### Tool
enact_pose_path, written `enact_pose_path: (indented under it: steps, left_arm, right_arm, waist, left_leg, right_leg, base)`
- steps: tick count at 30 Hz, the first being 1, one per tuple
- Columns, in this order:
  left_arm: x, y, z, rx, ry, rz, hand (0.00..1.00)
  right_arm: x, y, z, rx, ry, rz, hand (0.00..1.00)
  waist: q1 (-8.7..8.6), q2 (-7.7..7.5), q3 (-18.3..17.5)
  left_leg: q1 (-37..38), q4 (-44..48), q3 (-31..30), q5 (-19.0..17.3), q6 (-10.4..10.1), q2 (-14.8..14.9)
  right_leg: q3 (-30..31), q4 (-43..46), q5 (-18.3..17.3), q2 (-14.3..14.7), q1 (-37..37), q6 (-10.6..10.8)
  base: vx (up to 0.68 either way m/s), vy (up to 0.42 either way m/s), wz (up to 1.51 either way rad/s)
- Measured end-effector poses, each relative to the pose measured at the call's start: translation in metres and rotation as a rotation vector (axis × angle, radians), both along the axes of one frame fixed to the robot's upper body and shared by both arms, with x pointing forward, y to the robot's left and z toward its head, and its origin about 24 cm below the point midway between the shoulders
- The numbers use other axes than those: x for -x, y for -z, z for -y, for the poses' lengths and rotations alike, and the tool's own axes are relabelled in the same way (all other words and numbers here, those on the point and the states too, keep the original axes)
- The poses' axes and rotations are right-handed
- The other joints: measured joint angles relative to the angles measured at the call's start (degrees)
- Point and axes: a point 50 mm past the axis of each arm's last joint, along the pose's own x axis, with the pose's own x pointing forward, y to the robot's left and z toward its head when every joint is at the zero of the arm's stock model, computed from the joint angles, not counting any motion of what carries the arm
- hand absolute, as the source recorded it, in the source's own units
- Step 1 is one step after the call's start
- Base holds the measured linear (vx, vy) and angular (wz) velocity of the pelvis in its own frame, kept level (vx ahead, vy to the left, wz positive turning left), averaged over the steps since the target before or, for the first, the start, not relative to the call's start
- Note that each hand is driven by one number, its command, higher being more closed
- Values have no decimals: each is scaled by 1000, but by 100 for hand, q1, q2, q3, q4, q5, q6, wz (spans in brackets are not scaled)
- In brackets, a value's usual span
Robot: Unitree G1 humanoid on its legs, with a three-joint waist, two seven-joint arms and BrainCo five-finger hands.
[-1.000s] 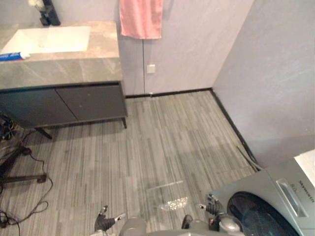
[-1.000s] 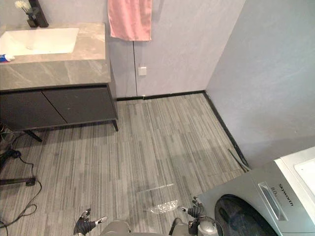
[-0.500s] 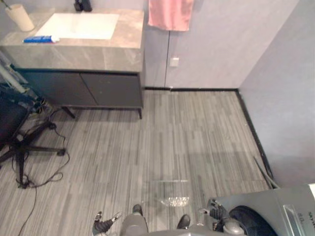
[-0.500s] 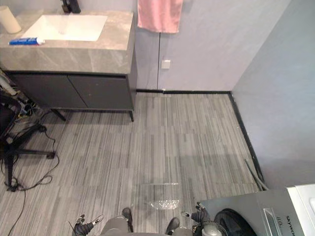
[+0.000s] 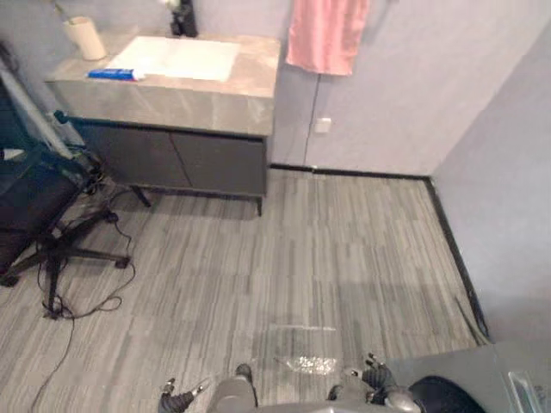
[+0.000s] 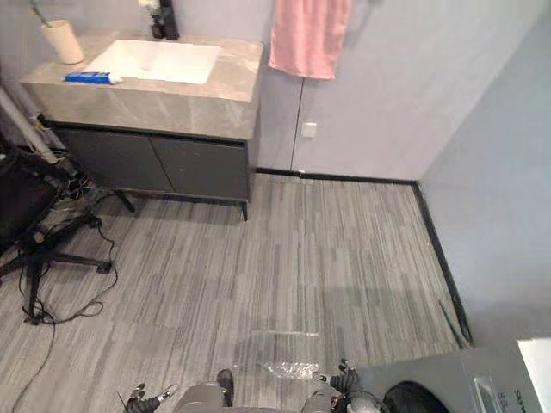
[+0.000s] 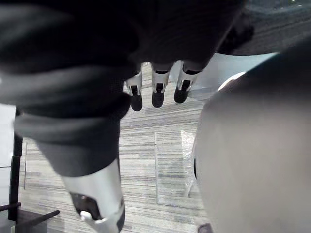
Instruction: Pick up the laundry basket with both hands and put the clothes into the washing machine.
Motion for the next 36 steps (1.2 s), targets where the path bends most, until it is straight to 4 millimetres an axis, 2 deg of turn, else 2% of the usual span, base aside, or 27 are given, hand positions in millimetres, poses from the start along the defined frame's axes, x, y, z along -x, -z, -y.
enact_pose_path:
  steps: [1,2,4,6,9,11,13,15,17,20,22,26,36]
  left_arm:
    - [0,0,0,0,-5,0,0]
    - [3,1,0,1,-13,-7,0]
    - [6,2,2,8,-43,-14,0]
    - [3,2,2,3,-68,-4,0]
    - [1,1,1,6,-97,9,0]
    - [-6,0,2,6,-93,24,0]
    - [-12,-1,4,7,-80,39,0]
    - [-21,-1,12,19,-76,65,0]
    - [-21,-1,16,28,-77,66,0]
    - [-21,0,16,42,-101,74,0]
    - [-22,0,16,49,-103,78,0]
    - [-23,0,18,61,-63,79,0]
    - [-15,5,21,96,2,35,0]
  right_arm:
    - [0,1,-1,-2,-4,-9,0]
    - [-3,1,-2,-4,-13,-7,0]
    - [-4,1,-5,-11,-36,-6,0]
    - [-3,0,-4,-14,-42,-5,0]
    - [1,1,6,11,-38,-17,0]
    - [3,0,16,31,-28,-21,0]
    - [0,-2,22,44,-21,-10,0]
    - [-4,-4,29,64,-20,-1,0]
    - [-4,-4,29,69,-9,0,0]
    - [0,-3,28,68,7,-9,0]
    - [0,-2,28,71,8,-12,0]
    - [0,-1,18,58,11,-15,0]
    - [9,2,18,45,45,-47,0]
  waist:
    - [22,16,-41]
    - [22,35,-51]
    - [19,106,-78]
    - [14,191,-42]
    - [18,249,10]
    - [-56,278,38]
    - [-95,366,84]
    - [-81,511,59]
    - [-90,587,52]
    - [-96,577,46]
    - [-103,550,30]
    - [-98,535,19]
    - [-110,588,-235]
  left_leg:
    - [-15,47,-79,1,-104,182]
    - [-16,40,-91,32,-167,329]
    - [-70,-42,-130,78,-427,713]
    - [-107,51,-138,166,-524,1022]
    - [-226,484,152,313,-378,1264]
    - [-238,496,192,492,-470,1248]
    - [-231,243,244,695,-410,1125]
    - [131,-868,387,1049,-415,903]
    - [309,-1312,442,1122,-420,853]
    - [499,-1703,433,1150,-381,701]
    - [564,-1940,457,1247,-252,488]
    - [652,-2073,518,1280,-189,234]
    - [877,-2123,575,1249,-148,124]
  right_leg:
    - [-83,3,-128,147,13,-106]
    - [-85,-23,-149,301,14,-156]
    - [-108,-230,-116,718,19,-340]
    - [-191,-478,-108,1032,126,-436]
    - [-324,-734,22,1232,364,-581]
    - [-413,-862,81,1250,547,-657]
    - [-452,-1019,184,1203,552,-677]
    - [-436,-1244,339,1198,459,-671]
    - [-454,-1320,377,1215,451,-653]
    - [-459,-1420,452,1139,495,-550]
    - [-420,-1545,571,973,496,-418]
    - [-347,-1667,713,754,548,-290]
    - [-256,-1778,755,661,719,-224]
  base:
    - [15,-341,23]
    - [27,-303,-19]
    - [25,-265,-21]
    - [62,-221,-18]
    - [84,-154,-2]
    - [149,-117,25]
    - [108,-50,17]
    - [68,-7,3]
    - [19,48,3]
    - [-22,95,3]
    - [-44,176,2]
    - [-40,142,-1]
    - [-12,29,-3]
